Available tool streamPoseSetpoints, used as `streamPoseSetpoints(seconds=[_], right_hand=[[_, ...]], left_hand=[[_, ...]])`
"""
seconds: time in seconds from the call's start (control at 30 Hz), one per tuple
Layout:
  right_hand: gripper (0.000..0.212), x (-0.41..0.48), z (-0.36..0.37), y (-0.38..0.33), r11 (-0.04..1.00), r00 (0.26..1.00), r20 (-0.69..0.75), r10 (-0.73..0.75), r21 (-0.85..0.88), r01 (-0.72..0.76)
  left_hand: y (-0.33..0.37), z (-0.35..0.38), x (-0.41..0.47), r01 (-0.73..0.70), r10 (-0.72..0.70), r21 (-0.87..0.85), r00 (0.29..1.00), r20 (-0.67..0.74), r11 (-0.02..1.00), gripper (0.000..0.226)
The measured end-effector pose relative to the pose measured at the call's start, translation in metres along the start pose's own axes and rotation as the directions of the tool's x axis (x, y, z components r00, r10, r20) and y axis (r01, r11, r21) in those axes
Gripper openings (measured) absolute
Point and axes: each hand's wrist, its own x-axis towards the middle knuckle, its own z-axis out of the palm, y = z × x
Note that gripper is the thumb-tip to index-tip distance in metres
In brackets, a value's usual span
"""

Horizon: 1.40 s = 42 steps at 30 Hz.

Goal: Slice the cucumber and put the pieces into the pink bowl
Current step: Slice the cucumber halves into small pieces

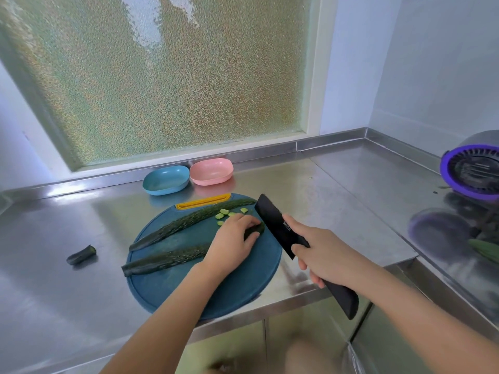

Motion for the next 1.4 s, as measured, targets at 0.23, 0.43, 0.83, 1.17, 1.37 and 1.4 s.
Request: streamPoseSetpoints(seconds=[0.23,0.43,0.83,1.17,1.37,1.4], right_hand=[[0.064,0.005,0.002,0.002,0.999,1.000,0.003,0.014,0.039,-0.014],[0.063,0.003,0.003,0.005,0.998,1.000,0.008,0.017,0.058,-0.018],[0.062,0.000,-0.009,0.006,0.995,0.998,-0.053,0.018,0.095,-0.012],[0.063,0.005,-0.008,0.012,0.996,1.000,-0.016,0.019,0.089,-0.018],[0.063,0.009,-0.009,0.013,0.992,1.000,0.007,0.030,0.125,-0.031],[0.064,0.010,-0.008,0.012,0.992,0.999,0.011,0.032,0.123,-0.033]], left_hand=[[0.000,0.001,-0.001,-0.008,0.008,-0.018,1.000,-0.004,1.000,0.029],[-0.001,0.000,-0.001,-0.041,0.041,-0.011,0.999,0.014,0.999,0.031],[0.013,0.008,0.011,-0.011,0.012,-0.036,0.999,0.030,0.999,0.032],[0.011,0.012,0.008,-0.027,0.027,-0.011,0.999,0.023,1.000,0.035],[0.011,0.013,0.008,-0.056,0.056,-0.001,0.998,0.021,0.998,0.033],[0.010,0.014,0.008,-0.063,0.063,-0.004,0.998,0.017,0.998,0.033]])
